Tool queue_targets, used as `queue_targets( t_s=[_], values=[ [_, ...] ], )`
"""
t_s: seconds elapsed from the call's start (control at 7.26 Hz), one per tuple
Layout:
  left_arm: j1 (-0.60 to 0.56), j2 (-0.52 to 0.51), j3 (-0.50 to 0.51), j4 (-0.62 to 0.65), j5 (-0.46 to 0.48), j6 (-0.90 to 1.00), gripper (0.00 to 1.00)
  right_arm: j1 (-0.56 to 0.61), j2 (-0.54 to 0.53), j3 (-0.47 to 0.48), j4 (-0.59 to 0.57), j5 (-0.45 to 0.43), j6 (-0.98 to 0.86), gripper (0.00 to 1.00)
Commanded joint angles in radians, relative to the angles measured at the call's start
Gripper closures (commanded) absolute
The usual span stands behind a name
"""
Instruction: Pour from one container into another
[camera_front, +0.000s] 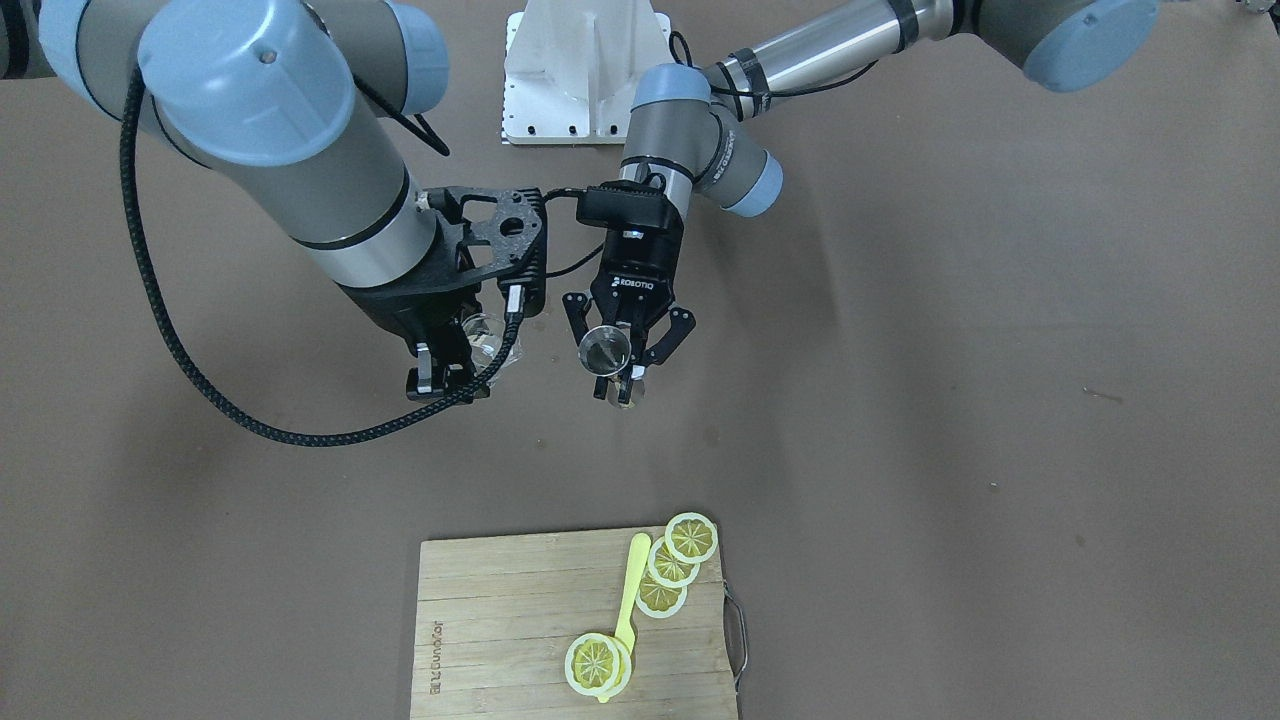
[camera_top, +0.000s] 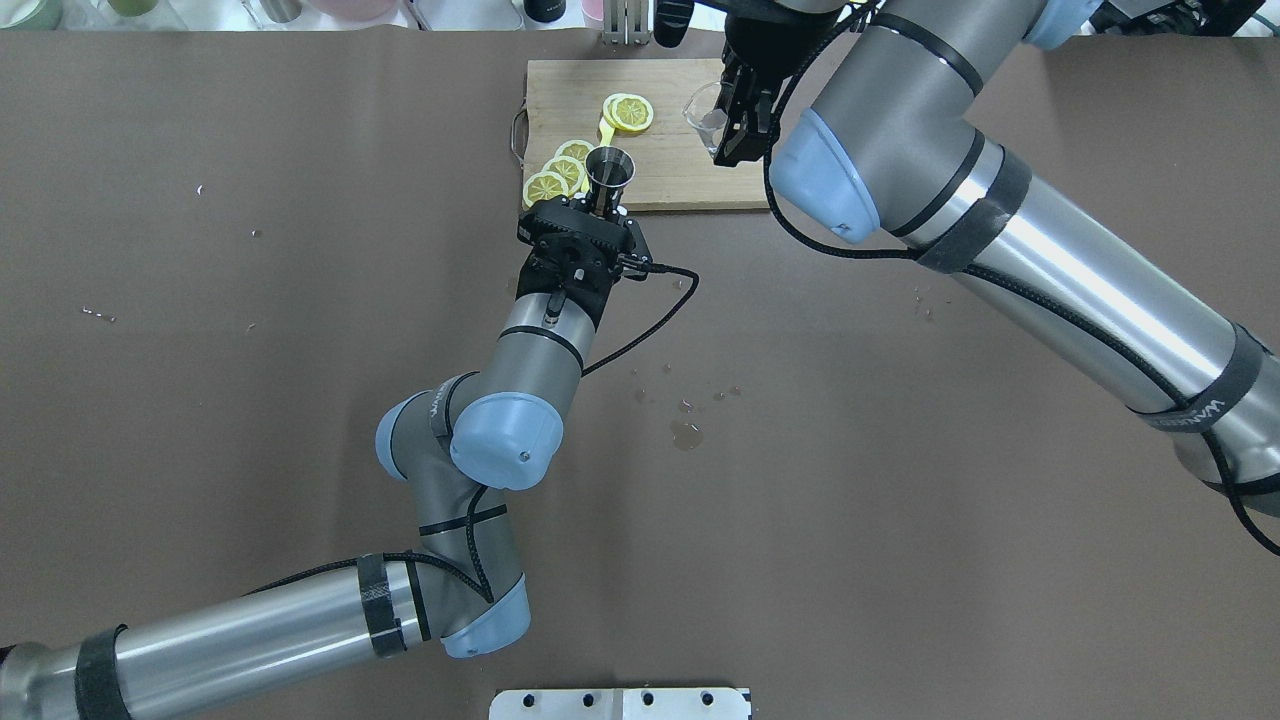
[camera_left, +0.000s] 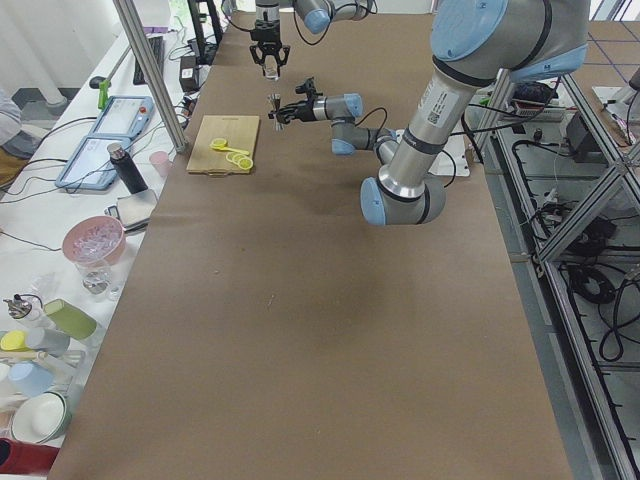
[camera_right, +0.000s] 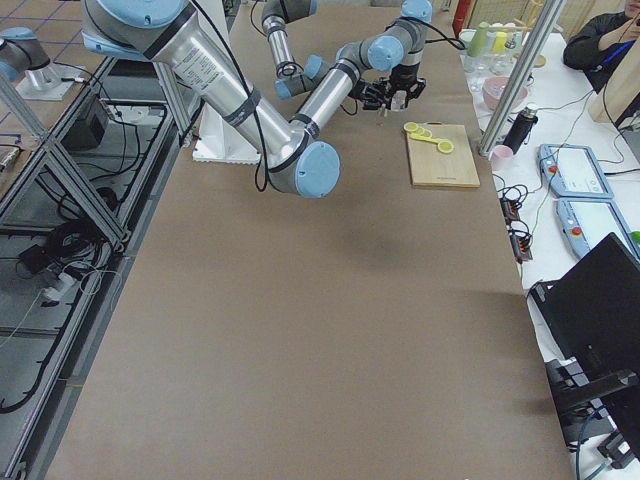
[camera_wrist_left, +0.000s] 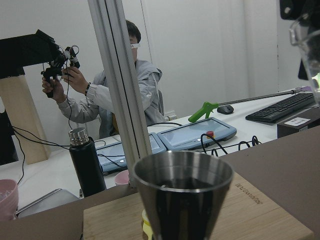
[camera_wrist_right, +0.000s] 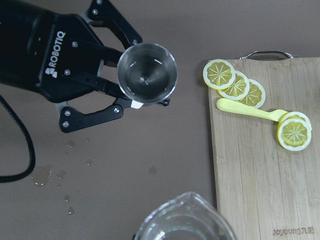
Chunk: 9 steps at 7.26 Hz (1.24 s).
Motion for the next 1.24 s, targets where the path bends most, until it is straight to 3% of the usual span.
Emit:
queue_targets(
  t_s=[0.0, 1.1],
  values=[
    [0.001, -0.009, 0.000, -0.004, -0.010, 0.000, 1.00, -0.008, 0.041, -0.018, -0.062, -0.017, -0.020, 1.00],
    [0.018, -0.035, 0.012, -0.003, -0.058, 0.000, 1.00, -0.049, 0.118, -0.064, -0.229, -0.073, -0.117, 1.00]
  ],
)
